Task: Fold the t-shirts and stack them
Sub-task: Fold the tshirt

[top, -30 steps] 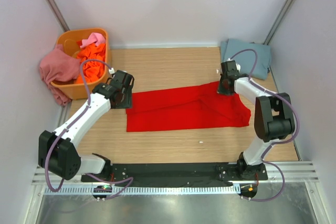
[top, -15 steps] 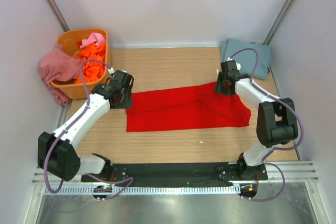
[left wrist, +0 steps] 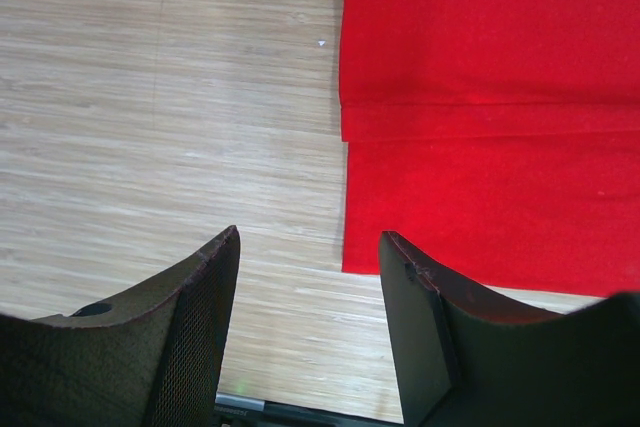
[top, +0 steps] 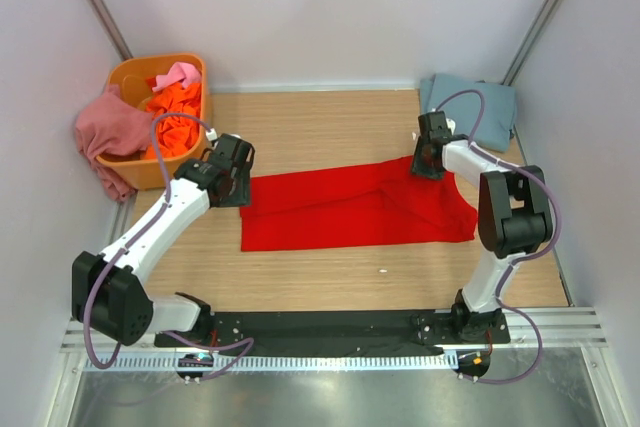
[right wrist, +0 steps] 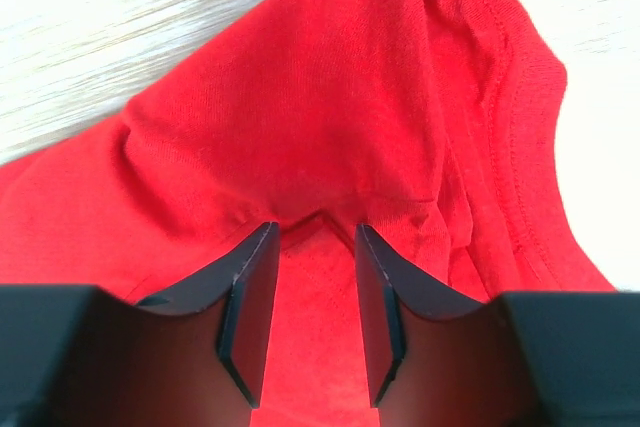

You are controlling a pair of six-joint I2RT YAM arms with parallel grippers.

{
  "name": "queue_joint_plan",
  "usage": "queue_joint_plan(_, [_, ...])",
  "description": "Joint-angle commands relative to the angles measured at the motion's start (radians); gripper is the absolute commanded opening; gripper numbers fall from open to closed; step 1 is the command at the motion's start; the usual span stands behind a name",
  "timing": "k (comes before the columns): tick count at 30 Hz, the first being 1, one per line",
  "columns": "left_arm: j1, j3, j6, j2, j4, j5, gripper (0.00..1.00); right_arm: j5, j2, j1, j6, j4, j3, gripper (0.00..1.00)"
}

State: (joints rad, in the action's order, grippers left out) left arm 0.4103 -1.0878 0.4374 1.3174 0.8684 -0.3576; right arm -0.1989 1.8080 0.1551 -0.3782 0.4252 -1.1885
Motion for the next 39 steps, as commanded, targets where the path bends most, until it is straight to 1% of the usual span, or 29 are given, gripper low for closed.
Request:
queue_joint_plan(1, [-0.001,0.005,-0.002,-0.02,-0.016,-0.021,0.59,-0.007,0.013,-0.006,0.002,-0.037,-0.014,0.41])
queue_joint_plan(4, [-0.001,0.003,-0.003,-0.015,-0.016,-0.021,0.59,-0.002,0.014,-0.008,-0.004,-0.054,0.003,0.38])
queue_joint_plan(7, [-0.001,0.002,-0.005,-0.011,-0.014,-0.023,0.59,0.007,0.016,-0.008,-0.005,-0.059,0.009,0.32])
queue_joint_plan(8, [-0.001,0.0,-0.005,-0.01,-0.016,-0.023,0.59,0.007,0.014,-0.009,-0.007,-0.062,0.009,0.28])
queue_joint_plan(10, [-0.001,0.0,-0.005,-0.009,-0.017,-0.023,0.59,0.012,0.008,-0.008,-0.01,-0.063,0.015,0.23])
queue_joint_plan(11, [-0.001,0.0,-0.005,-0.007,-0.016,-0.024,0.59,0.012,0.005,-0.008,-0.011,-0.066,0.018,0.17])
queue_joint_plan(13, [-0.001,0.0,-0.005,-0.007,-0.016,-0.024,0.59,0.013,0.002,-0.008,-0.013,-0.069,0.027,0.13])
queue_joint_plan(14, [-0.001,0.0,-0.003,-0.007,-0.016,-0.026,0.59,0.013,0.004,-0.008,-0.013,-0.069,0.029,0.08])
queue_joint_plan(16, [-0.001,0.0,-0.005,-0.009,-0.016,-0.024,0.59,0.015,0.005,-0.009,-0.01,-0.069,0.033,0.05])
queue_joint_plan(17, [-0.001,0.0,-0.005,-0.009,-0.014,-0.026,0.59,0.013,0.007,-0.009,-0.01,-0.069,0.033,0.01])
queue_joint_plan(23, [-0.001,0.0,-0.005,-0.012,-0.014,-0.027,0.59,0.01,-0.025,-0.008,-0.011,-0.039,0.038,0.01])
queue_joint_plan(29, [-0.001,0.0,-0.005,-0.018,-0.014,-0.024,0.59,0.016,-0.127,0.011,-0.008,0.009,0.056,0.01])
queue_joint_plan(36, [-0.001,0.0,-0.005,-0.027,-0.014,-0.026,0.59,0.027,-0.203,0.024,-0.008,0.043,0.107,0.01])
queue_joint_plan(39, [-0.001,-0.001,-0.005,-0.029,-0.014,-0.026,0.59,0.049,-0.242,0.049,-0.017,0.055,0.144,0.01])
